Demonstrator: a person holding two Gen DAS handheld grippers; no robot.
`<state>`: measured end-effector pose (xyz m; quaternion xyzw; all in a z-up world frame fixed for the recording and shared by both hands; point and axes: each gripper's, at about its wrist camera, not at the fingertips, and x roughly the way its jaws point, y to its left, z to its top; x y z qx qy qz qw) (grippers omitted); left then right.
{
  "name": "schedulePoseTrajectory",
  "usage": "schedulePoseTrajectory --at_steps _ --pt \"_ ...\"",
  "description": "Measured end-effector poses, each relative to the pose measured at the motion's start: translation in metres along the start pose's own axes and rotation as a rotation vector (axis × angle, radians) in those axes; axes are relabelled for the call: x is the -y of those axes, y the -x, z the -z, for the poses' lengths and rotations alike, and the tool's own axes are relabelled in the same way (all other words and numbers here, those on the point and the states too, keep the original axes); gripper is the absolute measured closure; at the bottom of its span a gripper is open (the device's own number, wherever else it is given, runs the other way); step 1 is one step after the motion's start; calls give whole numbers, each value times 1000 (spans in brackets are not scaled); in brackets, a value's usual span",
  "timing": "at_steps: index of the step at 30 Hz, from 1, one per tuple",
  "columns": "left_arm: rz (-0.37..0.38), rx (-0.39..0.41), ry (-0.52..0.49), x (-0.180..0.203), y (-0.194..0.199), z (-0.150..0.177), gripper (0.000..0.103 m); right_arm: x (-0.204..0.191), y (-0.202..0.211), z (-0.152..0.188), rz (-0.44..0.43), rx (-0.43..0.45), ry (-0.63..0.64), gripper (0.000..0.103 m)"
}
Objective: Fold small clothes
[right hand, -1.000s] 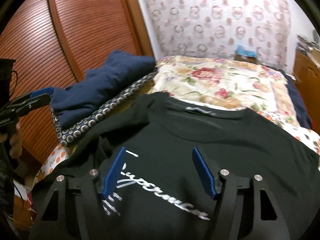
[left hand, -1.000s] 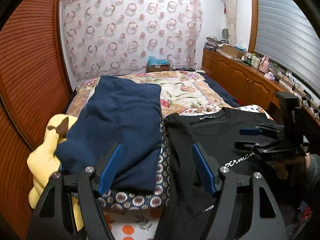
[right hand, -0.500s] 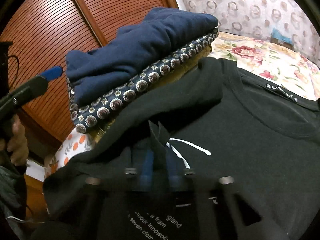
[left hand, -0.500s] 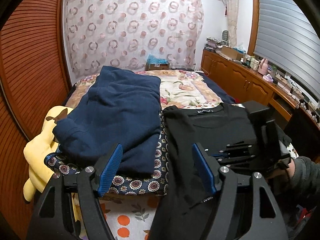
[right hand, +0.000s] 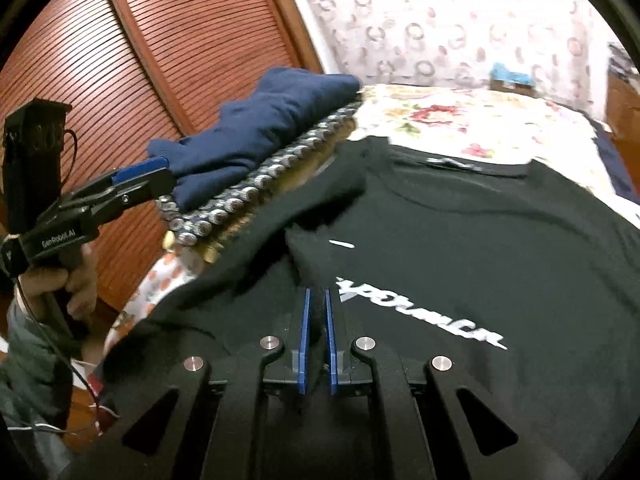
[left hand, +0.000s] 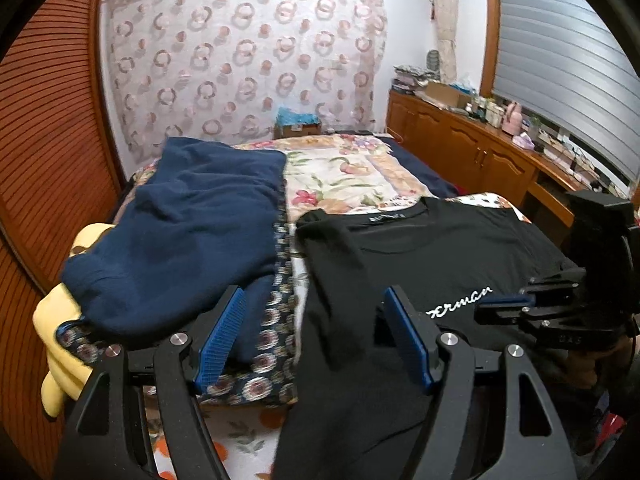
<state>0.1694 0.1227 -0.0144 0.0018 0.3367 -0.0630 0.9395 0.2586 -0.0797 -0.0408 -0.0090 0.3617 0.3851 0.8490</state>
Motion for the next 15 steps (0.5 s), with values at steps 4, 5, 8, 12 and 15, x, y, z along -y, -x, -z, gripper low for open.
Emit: schedulePoseTrajectory --at_steps 4,5,8,12,15 --pt "13 -28 -53 17 -14 -4 31 7 21 3 81 30 -25 62" --pt "11 -31 -60 21 -16 -5 30 11 24 4 98 36 -34 58" --pt "18 -28 -74 33 -20 -3 30 28 42 13 161 65 -62 55" --pt "58 -39 -80 46 -27 6 30 61 75 31 269 94 -122 53" --pt "78 -70 -81 53 -37 15 30 91 103 46 397 107 -166 53"
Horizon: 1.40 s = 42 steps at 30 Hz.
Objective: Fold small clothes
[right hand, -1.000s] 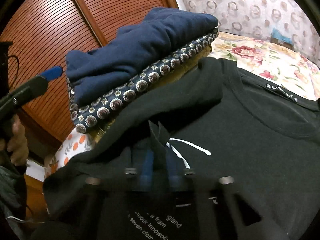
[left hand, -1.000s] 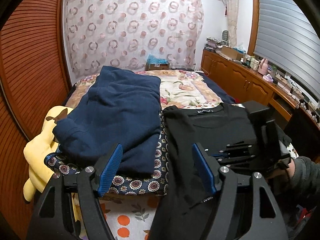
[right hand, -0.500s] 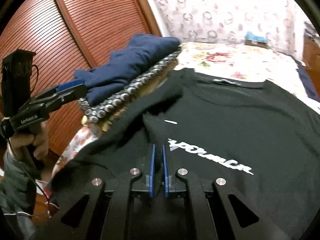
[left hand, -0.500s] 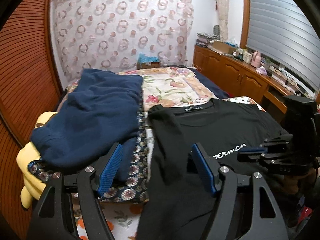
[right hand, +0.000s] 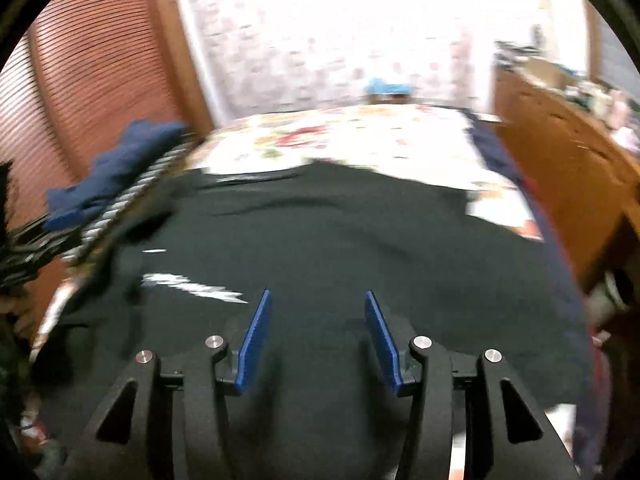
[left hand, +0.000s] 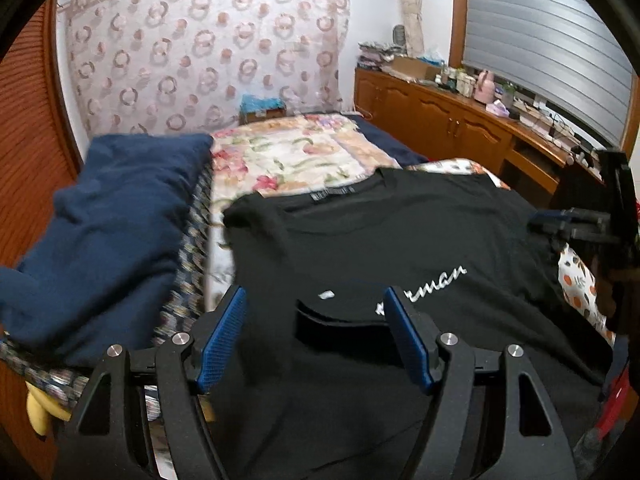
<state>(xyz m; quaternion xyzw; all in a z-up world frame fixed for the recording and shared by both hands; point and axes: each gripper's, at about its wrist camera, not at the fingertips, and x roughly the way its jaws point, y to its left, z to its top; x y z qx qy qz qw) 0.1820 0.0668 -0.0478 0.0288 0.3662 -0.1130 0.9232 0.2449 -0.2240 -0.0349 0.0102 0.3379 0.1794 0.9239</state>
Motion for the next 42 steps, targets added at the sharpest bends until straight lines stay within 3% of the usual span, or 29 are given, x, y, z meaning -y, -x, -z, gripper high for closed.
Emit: schedulePoseTrajectory --at_steps 4,9,19,25,29,33,38,42 --pt "31 -44 5 8 -16 8 30 61 19 12 162 10 -90 53" --pt "32 -91 -15 20 -34 16 30 101 25 27 236 -36 -178 53" --pt "48 -127 -14 29 -51 22 29 122 20 22 195 -92 -281 53" --pt "51 -141 -31 34 -56 19 19 135 19 28 158 -95 -308 53" --pt "45 -145 -41 35 -59 20 16 134 18 31 170 -87 -280 70" --pt "44 -145 -42 35 -61 19 16 121 17 33 245 -94 -203 95" --pt "44 -145 -42 35 -61 19 16 111 23 25 249 -36 -151 98" --pt "44 -145 -42 35 -61 19 16 96 31 13 200 37 -118 98"
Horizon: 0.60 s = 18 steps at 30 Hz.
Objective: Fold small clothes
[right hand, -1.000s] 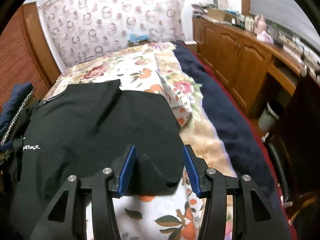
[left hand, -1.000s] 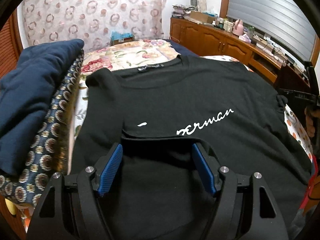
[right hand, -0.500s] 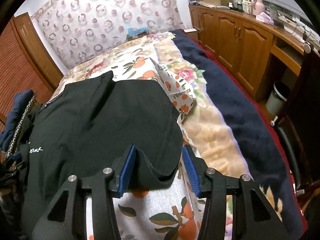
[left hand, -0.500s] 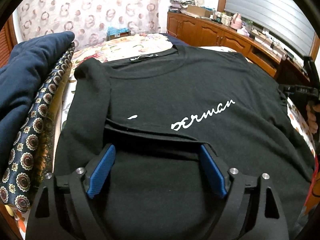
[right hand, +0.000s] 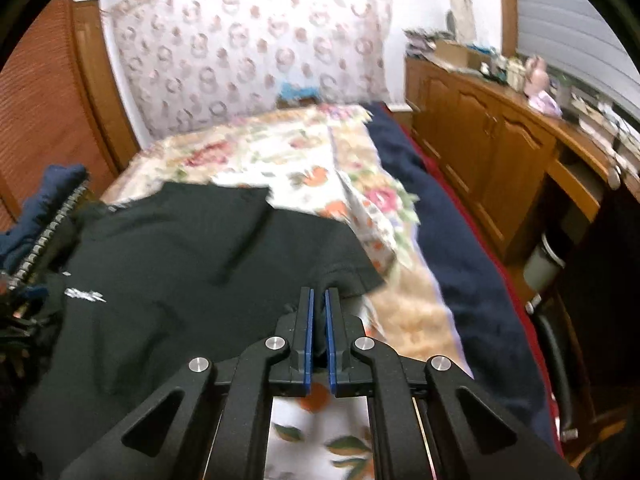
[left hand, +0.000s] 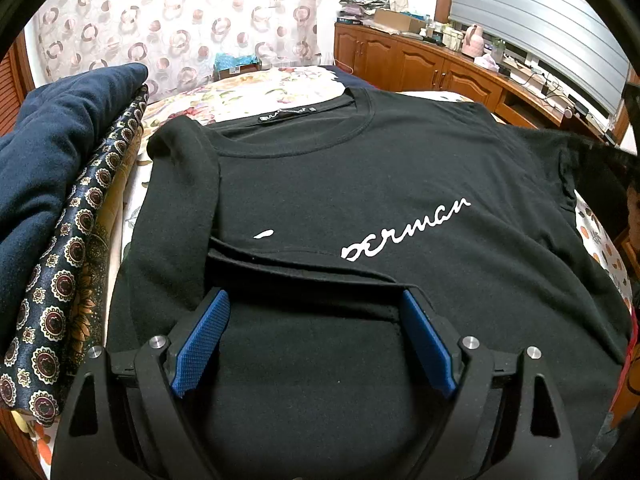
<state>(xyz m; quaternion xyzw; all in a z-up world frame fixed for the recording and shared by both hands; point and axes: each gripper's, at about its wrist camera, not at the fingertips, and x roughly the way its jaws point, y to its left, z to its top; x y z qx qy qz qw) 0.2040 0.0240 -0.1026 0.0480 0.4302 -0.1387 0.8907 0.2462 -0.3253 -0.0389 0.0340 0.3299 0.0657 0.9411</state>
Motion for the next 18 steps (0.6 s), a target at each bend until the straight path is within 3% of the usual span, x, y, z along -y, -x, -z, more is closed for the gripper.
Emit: schedulePoseTrajectory --at_steps 9,13,18 --pt "5 0 -3 -2 0 0 16 -75 2 -26 -248 91 101 98" --pt "4 16 8 -7 7 0 16 -111 -14 -22 -357 68 151 98" --pt "6 73 43 -17 31 -1 16 -138 -41 -10 -426 -2 205 98"
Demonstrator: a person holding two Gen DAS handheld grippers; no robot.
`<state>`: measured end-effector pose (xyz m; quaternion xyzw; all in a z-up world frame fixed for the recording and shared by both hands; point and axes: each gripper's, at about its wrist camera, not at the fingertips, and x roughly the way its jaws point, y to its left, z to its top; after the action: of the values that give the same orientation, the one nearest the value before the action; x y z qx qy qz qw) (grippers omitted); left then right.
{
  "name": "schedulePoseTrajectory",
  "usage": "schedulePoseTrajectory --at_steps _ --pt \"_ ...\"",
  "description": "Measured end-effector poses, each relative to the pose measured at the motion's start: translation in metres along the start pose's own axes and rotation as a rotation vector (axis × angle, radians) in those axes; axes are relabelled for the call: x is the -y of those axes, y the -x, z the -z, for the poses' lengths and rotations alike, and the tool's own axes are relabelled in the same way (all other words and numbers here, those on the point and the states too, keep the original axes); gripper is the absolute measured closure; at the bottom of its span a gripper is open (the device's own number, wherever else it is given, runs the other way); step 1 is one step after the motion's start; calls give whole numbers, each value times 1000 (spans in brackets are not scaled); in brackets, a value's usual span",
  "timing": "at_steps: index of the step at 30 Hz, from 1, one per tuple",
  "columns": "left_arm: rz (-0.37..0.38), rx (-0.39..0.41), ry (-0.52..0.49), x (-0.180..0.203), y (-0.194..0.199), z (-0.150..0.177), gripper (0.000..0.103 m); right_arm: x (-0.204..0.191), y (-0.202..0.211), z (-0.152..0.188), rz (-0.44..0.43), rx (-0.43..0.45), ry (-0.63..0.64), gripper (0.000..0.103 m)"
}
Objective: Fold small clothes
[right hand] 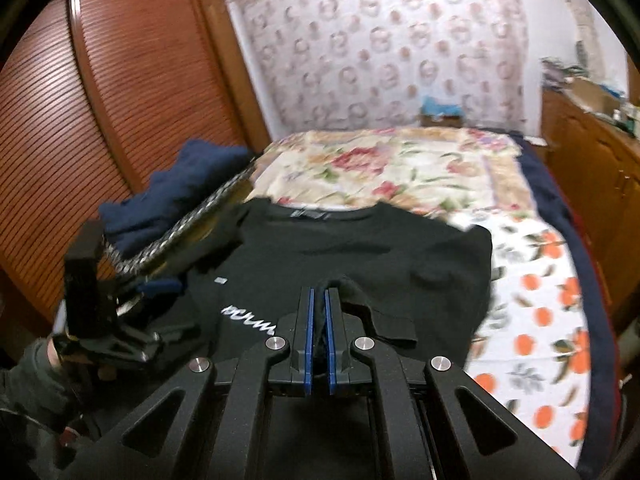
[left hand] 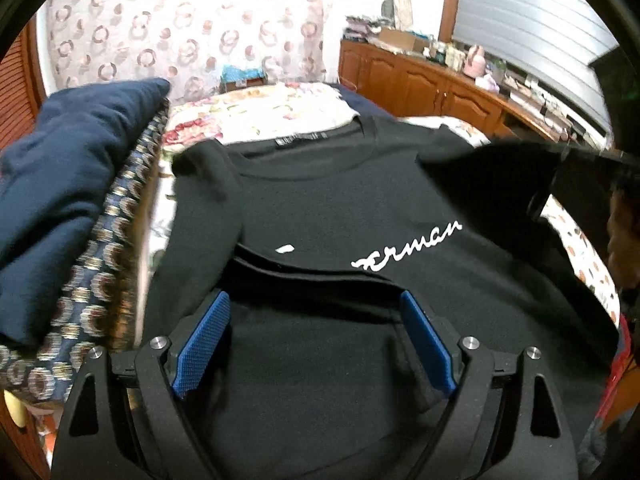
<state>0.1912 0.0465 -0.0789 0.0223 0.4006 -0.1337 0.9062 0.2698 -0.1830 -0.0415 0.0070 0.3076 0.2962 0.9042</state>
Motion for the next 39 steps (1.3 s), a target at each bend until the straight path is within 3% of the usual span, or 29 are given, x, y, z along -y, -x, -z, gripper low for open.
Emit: schedulePoseTrajectory --at_steps 2,5,9,14,22,25,28,30,32,39 --pt "-2 16 9 -3 7 -1 16 1 -11 1 -1 -32 13 96" --pt "-10 38 17 -7 15 -4 16 12 -23 -3 30 -53 15 73" --pt "-32 55 14 -10 18 -6 16 13 -31 -16 53 -48 -14 64" --pt "-47 65 27 -20 18 -11 16 9 -20 -17 85 -52 -17 64" --pt "-71 64 44 -27 19 -11 16 3 -72 -18 73 -191 -34 64" --pt "-76 61 47 -28 20 -8 16 -8 -88 -17 97 -236 1 66" --pt "-78 59 51 -30 21 -7 16 -20 -94 -20 125 -250 53 76" --pt "-83 60 53 -31 22 -8 16 -28 -97 -20 128 -260 77 95" --pt "-88 61 56 -31 22 -10 16 -32 -100 -21 118 -264 97 99" --pt "-100 79 59 -33 26 -15 16 -58 -107 -49 -10 -201 130 100"
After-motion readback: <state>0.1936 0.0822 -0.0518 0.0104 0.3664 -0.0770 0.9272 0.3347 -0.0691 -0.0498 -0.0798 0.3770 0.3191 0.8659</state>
